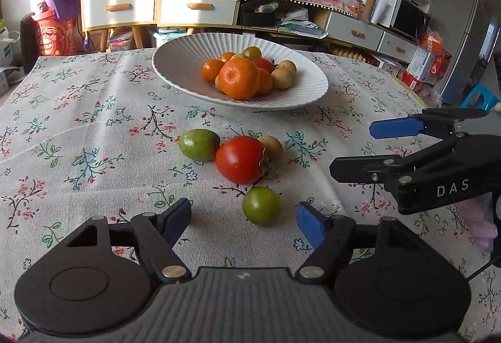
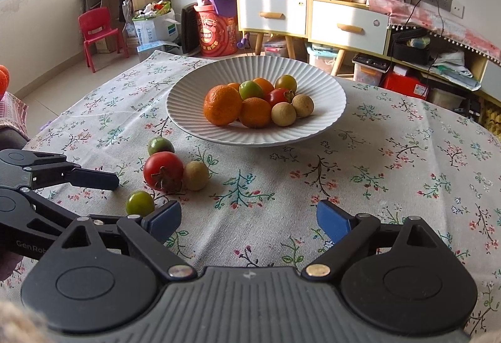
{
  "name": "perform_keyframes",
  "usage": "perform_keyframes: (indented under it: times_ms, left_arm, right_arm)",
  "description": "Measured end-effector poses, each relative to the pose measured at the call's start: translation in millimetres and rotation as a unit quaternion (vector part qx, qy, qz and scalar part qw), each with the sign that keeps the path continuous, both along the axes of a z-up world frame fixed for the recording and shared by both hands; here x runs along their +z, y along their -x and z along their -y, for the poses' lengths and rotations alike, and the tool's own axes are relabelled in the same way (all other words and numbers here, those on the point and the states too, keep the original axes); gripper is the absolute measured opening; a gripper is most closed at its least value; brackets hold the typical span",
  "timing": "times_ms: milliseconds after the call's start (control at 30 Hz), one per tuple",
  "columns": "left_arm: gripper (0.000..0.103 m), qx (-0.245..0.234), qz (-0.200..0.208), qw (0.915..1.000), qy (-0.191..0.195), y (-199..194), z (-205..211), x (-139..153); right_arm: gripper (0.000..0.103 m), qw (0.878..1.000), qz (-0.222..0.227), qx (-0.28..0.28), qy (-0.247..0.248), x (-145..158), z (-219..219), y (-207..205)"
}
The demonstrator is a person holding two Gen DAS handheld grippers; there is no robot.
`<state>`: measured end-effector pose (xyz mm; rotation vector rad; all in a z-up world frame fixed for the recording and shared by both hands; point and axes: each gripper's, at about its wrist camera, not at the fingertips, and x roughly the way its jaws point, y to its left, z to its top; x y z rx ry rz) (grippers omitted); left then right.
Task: Organize fruits
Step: 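Move the left tool to a small green tomato while the right tool approaches a kiwi, then grasp the small green tomato with the left tool while the right tool grasps the kiwi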
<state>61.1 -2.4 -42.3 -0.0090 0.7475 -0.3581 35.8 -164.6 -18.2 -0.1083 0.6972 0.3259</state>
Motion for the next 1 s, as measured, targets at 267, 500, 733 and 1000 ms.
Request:
perform_keyframes:
  times_ms: [267,500,733,1000]
  left_arm:
    - [0.037,-0.013,-0.001,0.9998,0.017,-2.9,3.0,2.3]
    - [0.023,-0.025,-0.005,0.9996,0.013,-4.1,2.9,2.2]
    - [0.023,-0.01,-0.017,0.9998,0.004,-5.0,-1.2,4.9]
    - [0.023,0.012,-0.034,0.9993,0.005,-6.3,-9.1,7.5]
  right_arm:
    - [0.08,1.0,-0.013,0.016,-0.001,-5.9,-2.3,-6.5]
    - [0.069,1.0,-0.018,0.021,-0.001,-8.4,-3.8,-8.1]
    - [0.052,0.999,-0.023,0.039,0.007,-10.5,-16.1,-11.8]
    - [0.043,0.999,-0.017,0.049,0.014,-12.6,-26.5,-15.1]
